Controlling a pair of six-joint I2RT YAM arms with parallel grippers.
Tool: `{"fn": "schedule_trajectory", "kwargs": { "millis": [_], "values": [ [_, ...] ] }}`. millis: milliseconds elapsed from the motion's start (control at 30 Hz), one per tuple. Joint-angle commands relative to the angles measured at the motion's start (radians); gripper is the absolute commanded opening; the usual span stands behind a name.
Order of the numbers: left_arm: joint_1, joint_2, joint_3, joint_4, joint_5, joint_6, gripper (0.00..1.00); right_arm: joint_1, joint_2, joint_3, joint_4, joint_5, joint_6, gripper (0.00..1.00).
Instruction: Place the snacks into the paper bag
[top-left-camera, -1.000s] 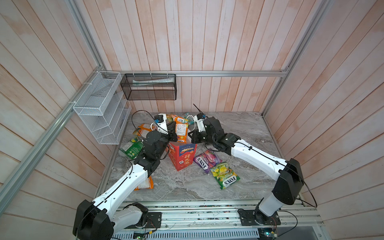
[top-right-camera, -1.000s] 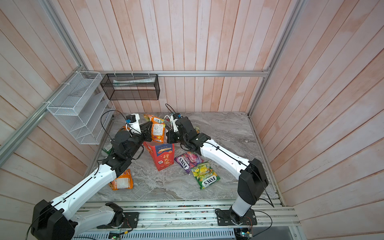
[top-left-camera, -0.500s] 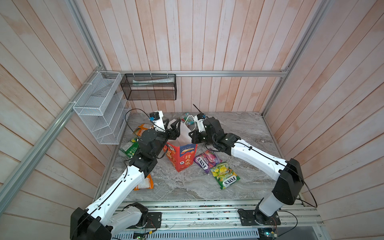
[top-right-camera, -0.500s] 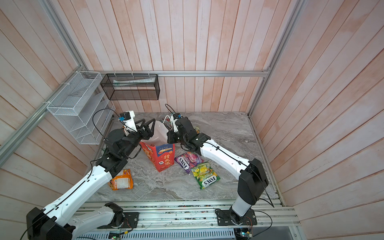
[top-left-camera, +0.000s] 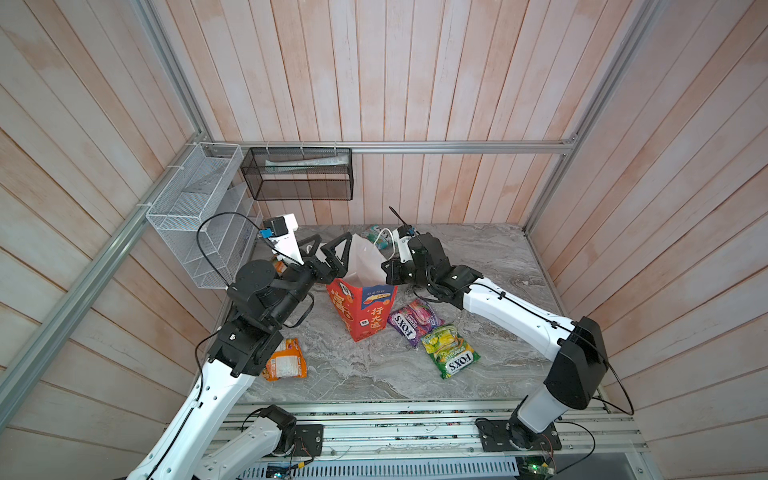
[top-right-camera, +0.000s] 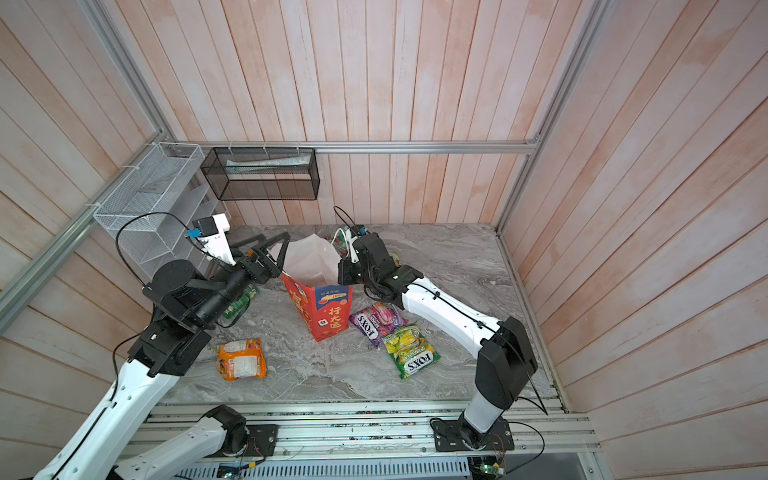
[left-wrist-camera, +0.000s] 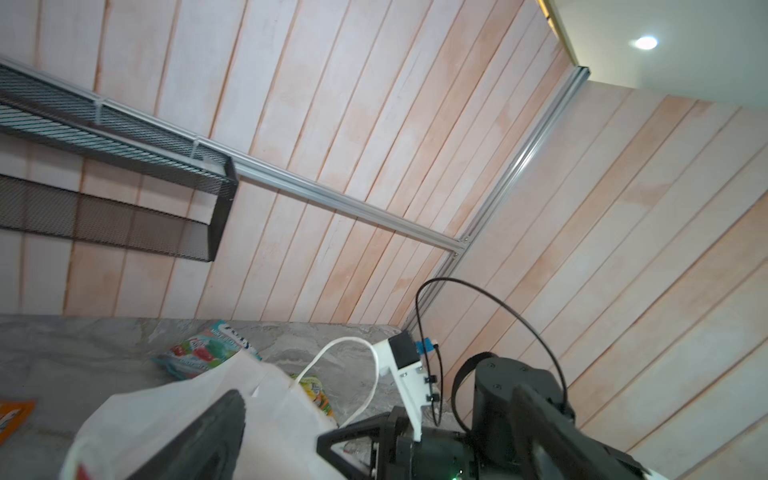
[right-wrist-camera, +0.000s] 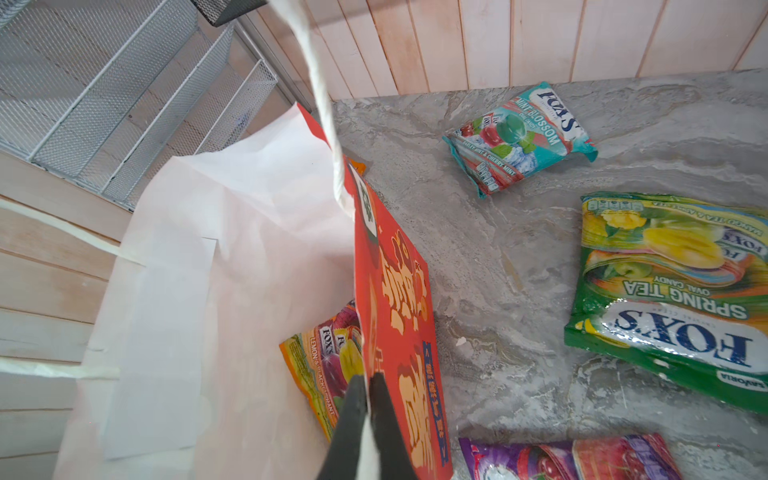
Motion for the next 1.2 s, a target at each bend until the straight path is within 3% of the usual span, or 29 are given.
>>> {"fn": "schedule_trajectory", "kwargs": {
  "millis": [0, 167, 400, 600, 833, 1167],
  "values": [
    [0.003, -0.008, -0.061, -0.25, -0.175, -0.073, 1.0, -0.018, 0.004, -0.021, -0.023, 0.039, -0.014, 0.0],
    [0.028, -0.067, -0.213, -0.356, -0.438, -0.206, 1.0, -0.042, 0.003, -0.029, -0.027, 0.055, -0.015, 0.0],
    [0.101, -0.033, -0.302, -0.614, -0.541, -0.465, 1.0, -0.05, 0.005, -0.032, -0.032, 0.084, -0.025, 0.0],
    [0.157, -0.012, -0.479, -0.646, -0.454, -0.611, 1.0, -0.05, 0.01, -0.023, -0.04, 0.091, -0.037, 0.0],
    [0.168, -0.067, -0.564, -0.784, -0.526, -0.848, 1.0, -0.05, 0.015, -0.02, -0.042, 0.092, -0.046, 0.0],
    [0.247, -0.085, -0.676, -0.686, -0.504, -0.853, 1.0, -0.05, 0.018, -0.019, -0.043, 0.092, -0.051, 0.0]
  ]
}}
